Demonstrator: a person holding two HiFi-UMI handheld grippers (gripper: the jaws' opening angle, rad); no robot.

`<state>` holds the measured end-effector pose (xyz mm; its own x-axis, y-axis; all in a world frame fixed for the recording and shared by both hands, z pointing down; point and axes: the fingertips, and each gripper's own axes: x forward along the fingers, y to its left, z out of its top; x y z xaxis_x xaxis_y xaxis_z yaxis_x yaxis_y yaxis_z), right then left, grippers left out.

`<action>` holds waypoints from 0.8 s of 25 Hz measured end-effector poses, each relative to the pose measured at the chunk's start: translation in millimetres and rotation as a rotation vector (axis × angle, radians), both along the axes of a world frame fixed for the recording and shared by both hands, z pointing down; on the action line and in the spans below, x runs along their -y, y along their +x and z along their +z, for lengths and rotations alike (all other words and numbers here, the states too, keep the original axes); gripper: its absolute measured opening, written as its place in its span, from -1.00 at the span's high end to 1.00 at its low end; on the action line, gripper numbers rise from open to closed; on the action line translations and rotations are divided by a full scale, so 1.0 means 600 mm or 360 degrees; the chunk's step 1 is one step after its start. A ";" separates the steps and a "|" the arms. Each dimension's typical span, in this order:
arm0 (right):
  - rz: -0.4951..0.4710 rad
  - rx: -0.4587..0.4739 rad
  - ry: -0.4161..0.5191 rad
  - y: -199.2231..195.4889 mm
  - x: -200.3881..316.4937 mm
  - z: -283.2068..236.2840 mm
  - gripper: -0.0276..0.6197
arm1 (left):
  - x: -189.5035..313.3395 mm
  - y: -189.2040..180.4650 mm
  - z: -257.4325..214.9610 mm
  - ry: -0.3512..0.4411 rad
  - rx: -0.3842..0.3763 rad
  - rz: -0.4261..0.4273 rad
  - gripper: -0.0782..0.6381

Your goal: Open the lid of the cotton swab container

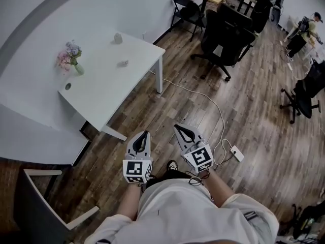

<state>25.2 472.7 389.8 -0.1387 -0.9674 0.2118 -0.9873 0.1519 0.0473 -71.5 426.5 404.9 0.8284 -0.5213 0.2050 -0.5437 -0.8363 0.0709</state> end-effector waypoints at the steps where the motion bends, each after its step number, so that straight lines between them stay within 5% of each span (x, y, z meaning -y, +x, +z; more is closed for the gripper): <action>1: -0.0013 0.0005 0.0004 0.008 0.003 0.001 0.91 | 0.002 0.011 0.003 -0.0020 -0.0001 -0.0007 0.72; 20: -0.0180 0.0106 -0.0105 0.096 0.088 0.080 0.67 | 0.106 0.049 0.086 -0.0180 0.0211 -0.0288 0.50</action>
<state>83.1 419.7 437.6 -0.2616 -0.9292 0.2610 -0.9644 0.2627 -0.0313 -41.9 363.0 456.7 0.6855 -0.6263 0.3712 -0.6948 -0.7151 0.0768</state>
